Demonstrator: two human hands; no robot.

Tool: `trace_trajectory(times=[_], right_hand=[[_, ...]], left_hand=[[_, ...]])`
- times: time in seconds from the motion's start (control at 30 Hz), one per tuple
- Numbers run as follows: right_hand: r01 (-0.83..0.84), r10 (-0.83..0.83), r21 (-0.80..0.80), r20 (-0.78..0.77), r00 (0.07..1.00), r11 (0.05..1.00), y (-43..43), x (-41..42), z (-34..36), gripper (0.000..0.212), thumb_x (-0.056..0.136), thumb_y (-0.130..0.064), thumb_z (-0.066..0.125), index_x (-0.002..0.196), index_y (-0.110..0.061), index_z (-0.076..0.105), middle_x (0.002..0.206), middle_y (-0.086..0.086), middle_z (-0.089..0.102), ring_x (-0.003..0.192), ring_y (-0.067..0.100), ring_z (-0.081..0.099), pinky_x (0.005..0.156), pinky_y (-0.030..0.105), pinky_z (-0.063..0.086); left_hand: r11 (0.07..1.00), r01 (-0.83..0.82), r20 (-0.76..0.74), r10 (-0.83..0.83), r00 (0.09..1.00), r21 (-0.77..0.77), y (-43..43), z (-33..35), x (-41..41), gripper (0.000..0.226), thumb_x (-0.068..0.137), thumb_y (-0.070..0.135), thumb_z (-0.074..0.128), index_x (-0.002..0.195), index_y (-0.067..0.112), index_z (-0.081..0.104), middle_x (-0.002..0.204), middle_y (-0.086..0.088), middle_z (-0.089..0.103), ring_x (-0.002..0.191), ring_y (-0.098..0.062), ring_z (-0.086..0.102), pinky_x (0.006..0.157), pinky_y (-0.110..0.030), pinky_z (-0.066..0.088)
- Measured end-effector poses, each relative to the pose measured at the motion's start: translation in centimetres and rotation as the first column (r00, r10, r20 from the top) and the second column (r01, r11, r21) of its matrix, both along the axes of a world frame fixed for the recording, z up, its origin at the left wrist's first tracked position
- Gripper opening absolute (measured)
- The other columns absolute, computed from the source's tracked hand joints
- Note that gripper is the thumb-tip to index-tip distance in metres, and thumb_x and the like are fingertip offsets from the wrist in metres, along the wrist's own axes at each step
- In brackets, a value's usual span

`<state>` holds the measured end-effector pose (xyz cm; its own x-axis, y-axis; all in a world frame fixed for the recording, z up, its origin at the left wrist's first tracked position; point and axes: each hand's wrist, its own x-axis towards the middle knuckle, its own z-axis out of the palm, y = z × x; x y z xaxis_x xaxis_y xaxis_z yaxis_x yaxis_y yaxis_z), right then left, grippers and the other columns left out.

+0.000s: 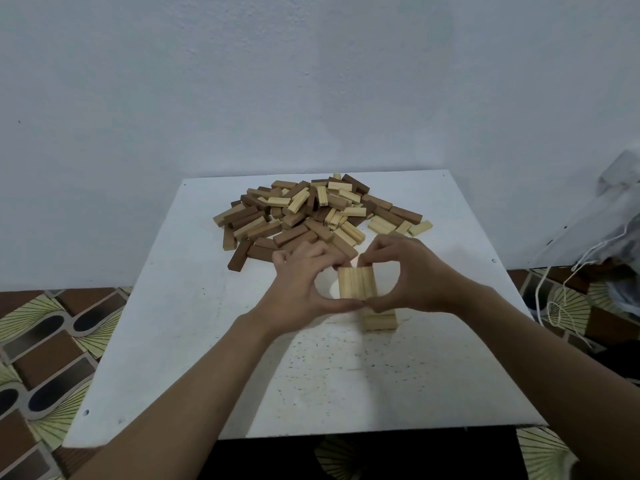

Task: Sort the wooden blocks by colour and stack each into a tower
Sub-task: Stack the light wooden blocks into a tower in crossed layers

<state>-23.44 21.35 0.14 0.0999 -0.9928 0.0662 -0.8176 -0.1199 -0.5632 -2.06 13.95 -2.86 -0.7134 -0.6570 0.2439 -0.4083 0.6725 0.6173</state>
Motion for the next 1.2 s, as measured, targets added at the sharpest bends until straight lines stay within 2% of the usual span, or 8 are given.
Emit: trace_trajectory(times=[0.17,0.4,0.7,1.0,1.2], right_hand=[[0.060,-0.054,0.110,-0.057,0.997,0.992,1.9,-1.4,-0.1,0.058,0.064,-0.047,0.090,0.115,-0.029,0.070,0.106,-0.018,0.058,0.104,0.006,0.046,0.095,0.033,0.043],[0.055,-0.047,0.129,-0.069,0.997,0.990,3.0,-2.2,-1.6,0.059,0.064,-0.051,0.088,0.116,-0.029,0.070,0.105,-0.022,0.057,0.104,0.005,0.042,0.092,0.039,0.042],[0.055,-0.032,0.173,-0.128,0.991,0.983,2.6,-2.0,-2.3,0.062,0.067,-0.055,0.085,0.120,-0.030,0.067,0.116,-0.017,0.060,0.110,0.005,0.039,0.095,0.042,0.041],[0.061,-0.034,0.203,-0.137,0.990,0.977,2.4,-1.9,-2.5,0.057,0.069,-0.054,0.084,0.118,-0.030,0.067,0.116,-0.014,0.060,0.112,0.007,0.041,0.098,0.043,0.040],[0.064,-0.037,0.221,-0.123,0.992,0.973,2.4,-2.0,-2.6,0.058,0.070,-0.053,0.084,0.120,-0.029,0.066,0.117,-0.014,0.060,0.113,0.008,0.042,0.099,0.044,0.041]], left_hand=[[0.997,0.013,0.020,-0.015,1.000,0.081,1.5,-1.0,-2.3,0.058,0.064,0.079,0.070,0.107,0.039,0.067,0.110,0.020,0.055,0.109,0.004,0.042,0.095,-0.044,0.026],[0.992,0.004,-0.013,-0.002,1.000,0.130,2.8,-2.2,-3.2,0.057,0.055,0.082,0.074,0.096,0.044,0.066,0.105,0.017,0.062,0.109,-0.006,0.048,0.094,-0.048,0.028],[0.984,-0.040,-0.031,0.046,0.998,0.176,3.4,-2.7,-2.9,0.058,0.056,0.074,0.079,0.100,0.039,0.067,0.108,0.020,0.061,0.115,-0.005,0.048,0.097,-0.053,0.030],[0.976,-0.044,-0.016,0.048,0.999,0.212,3.0,-3.3,-2.8,0.057,0.056,0.074,0.079,0.100,0.041,0.066,0.110,0.021,0.060,0.117,-0.005,0.049,0.099,-0.051,0.031],[0.974,-0.055,0.000,0.057,0.998,0.221,2.9,-3.6,-2.7,0.055,0.060,0.064,0.088,0.103,0.039,0.066,0.111,0.022,0.059,0.118,-0.003,0.046,0.101,-0.044,0.026]])
